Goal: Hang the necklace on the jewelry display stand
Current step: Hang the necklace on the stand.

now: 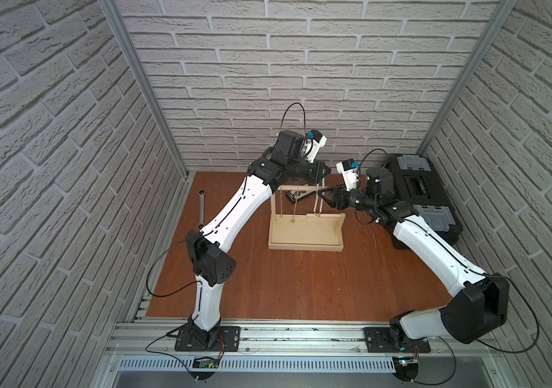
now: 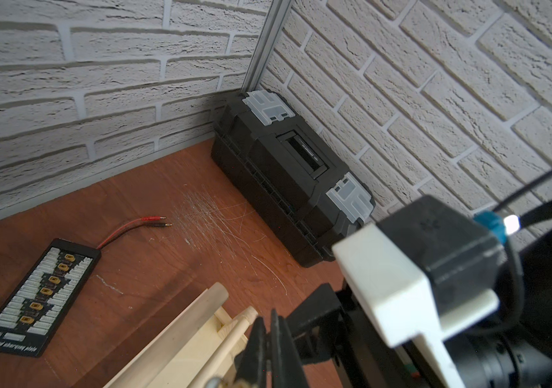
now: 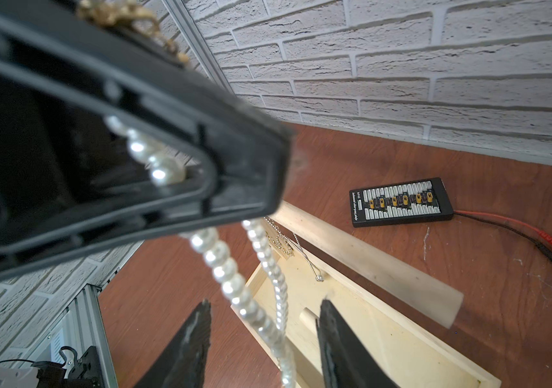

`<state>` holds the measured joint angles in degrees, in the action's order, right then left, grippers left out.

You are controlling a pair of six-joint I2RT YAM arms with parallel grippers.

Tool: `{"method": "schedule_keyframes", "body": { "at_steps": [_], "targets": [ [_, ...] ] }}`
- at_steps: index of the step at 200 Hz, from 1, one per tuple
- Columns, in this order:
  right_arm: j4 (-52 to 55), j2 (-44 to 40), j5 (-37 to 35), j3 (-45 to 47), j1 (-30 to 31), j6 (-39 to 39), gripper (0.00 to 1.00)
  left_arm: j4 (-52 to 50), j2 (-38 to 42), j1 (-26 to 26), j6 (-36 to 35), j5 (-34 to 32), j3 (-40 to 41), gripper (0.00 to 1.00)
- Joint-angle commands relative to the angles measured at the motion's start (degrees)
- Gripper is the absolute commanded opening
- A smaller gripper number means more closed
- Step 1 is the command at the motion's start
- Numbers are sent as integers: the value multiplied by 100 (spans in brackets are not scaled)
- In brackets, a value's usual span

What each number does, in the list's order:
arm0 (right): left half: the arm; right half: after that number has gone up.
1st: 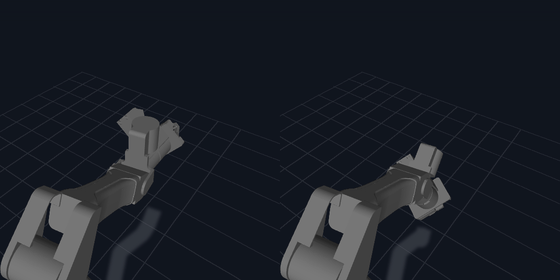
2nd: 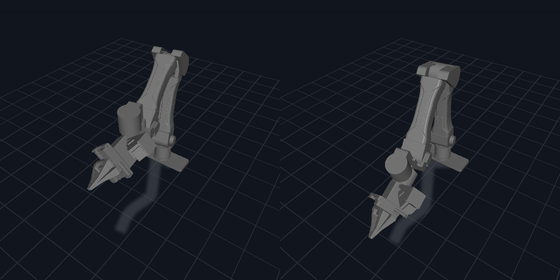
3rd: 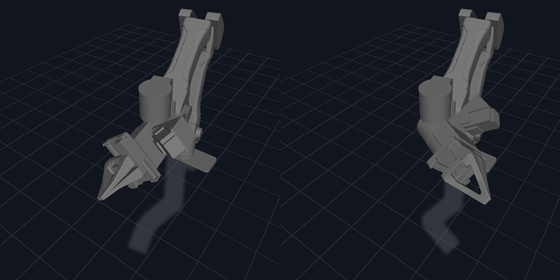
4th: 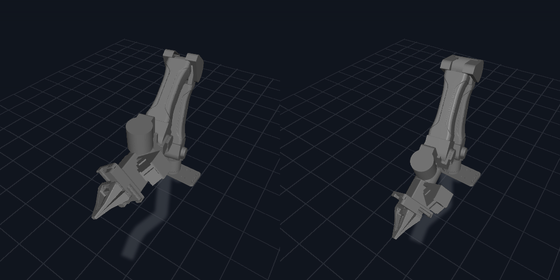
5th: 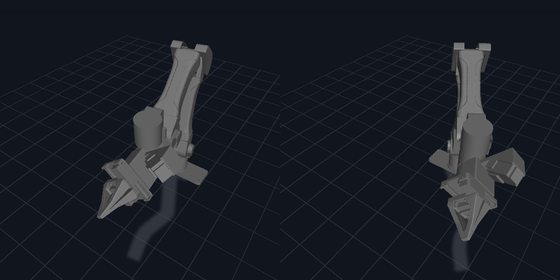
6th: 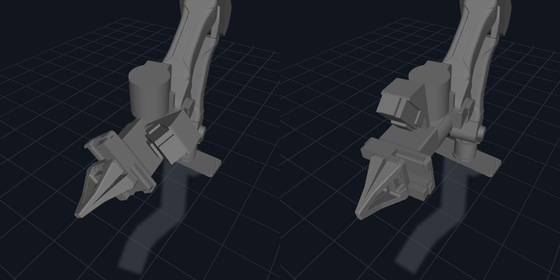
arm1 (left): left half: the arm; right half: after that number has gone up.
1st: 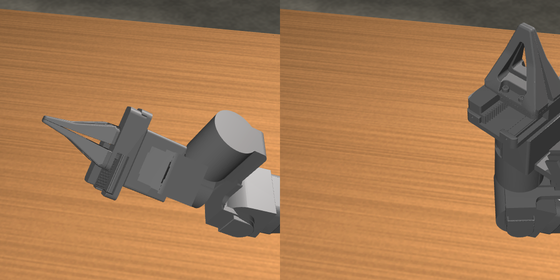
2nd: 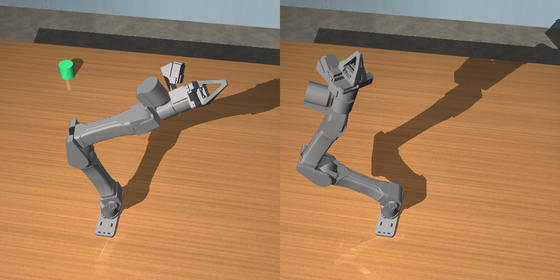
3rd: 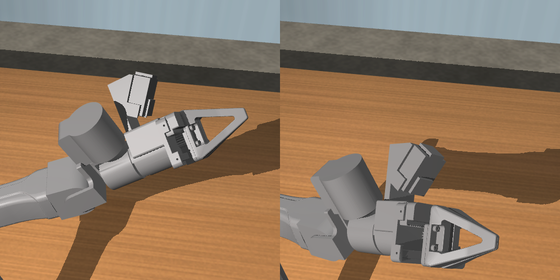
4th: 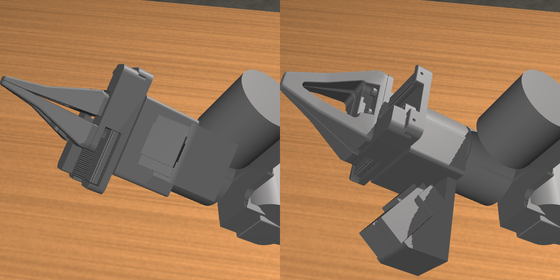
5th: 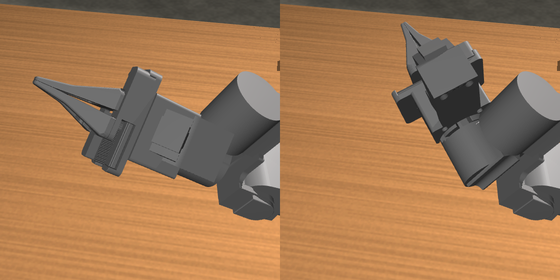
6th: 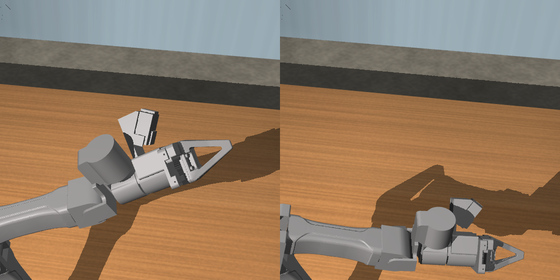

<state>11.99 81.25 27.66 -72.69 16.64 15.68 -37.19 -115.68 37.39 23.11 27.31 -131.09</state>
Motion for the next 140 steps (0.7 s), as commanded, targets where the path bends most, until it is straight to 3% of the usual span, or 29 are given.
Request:
{"method": "schedule_keyframes", "body": {
  "at_steps": [1,58,101,140],
  "targets": [
    [-38,-225,-173,-60,-30,-111,53,-102,-299,78,31,244,-401,8],
    [163,-347,-836,-26,-63,-125,49,-88,-945,166,162,664,-1098,9],
    [242,-528,-1189,122,-104,-169,35,118,-1229,176,322,866,-1296,9],
    [366,-686,-1368,171,-150,-216,34,285,-1391,219,392,987,-1405,9]
  ]
}}
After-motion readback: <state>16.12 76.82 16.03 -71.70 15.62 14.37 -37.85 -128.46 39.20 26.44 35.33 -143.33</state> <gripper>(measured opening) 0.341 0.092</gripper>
